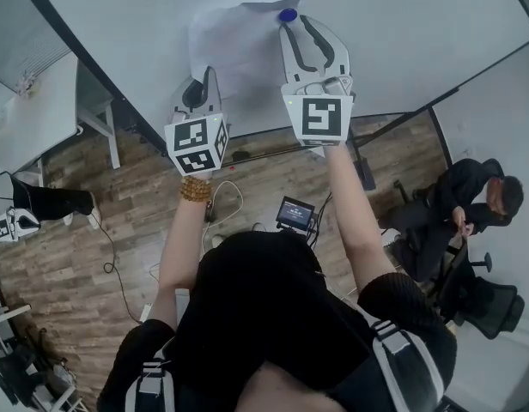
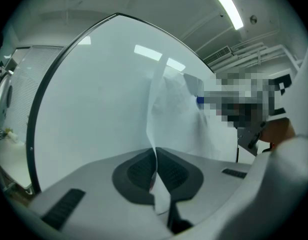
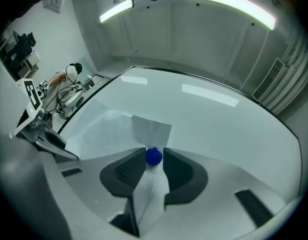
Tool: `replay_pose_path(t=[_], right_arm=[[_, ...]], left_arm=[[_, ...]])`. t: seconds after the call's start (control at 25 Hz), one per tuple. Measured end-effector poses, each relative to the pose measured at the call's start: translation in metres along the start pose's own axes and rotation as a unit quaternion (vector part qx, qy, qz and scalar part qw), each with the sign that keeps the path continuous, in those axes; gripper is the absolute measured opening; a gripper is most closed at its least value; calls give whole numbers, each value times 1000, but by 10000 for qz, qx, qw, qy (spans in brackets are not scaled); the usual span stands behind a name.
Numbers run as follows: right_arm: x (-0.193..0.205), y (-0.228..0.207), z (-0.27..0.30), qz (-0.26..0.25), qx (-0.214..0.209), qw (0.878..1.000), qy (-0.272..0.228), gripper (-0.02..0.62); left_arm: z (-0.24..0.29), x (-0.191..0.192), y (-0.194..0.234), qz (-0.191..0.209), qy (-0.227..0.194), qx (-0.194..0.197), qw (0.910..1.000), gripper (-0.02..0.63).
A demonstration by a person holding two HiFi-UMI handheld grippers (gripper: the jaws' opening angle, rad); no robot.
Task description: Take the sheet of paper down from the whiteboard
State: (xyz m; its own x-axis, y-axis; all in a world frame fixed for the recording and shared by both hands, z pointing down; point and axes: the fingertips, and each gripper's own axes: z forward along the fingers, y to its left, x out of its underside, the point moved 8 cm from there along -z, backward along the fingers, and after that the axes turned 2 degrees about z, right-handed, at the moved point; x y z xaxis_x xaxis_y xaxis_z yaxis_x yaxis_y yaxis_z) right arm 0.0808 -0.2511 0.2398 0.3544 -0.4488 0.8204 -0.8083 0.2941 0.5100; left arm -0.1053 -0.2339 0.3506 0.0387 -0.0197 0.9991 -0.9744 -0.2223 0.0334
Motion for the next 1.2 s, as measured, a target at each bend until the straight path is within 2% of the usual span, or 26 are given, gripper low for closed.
replay_pose_path(t=[0.48,1.2], right_arm=[[5,3,11,8,-3,10000,19,127],[7,2,19,82,-46,9999,52,126]], left_arm=[[2,4,-2,-22,31,-20,10000,9],[4,6,-3,-68,79,-34,9999,9]])
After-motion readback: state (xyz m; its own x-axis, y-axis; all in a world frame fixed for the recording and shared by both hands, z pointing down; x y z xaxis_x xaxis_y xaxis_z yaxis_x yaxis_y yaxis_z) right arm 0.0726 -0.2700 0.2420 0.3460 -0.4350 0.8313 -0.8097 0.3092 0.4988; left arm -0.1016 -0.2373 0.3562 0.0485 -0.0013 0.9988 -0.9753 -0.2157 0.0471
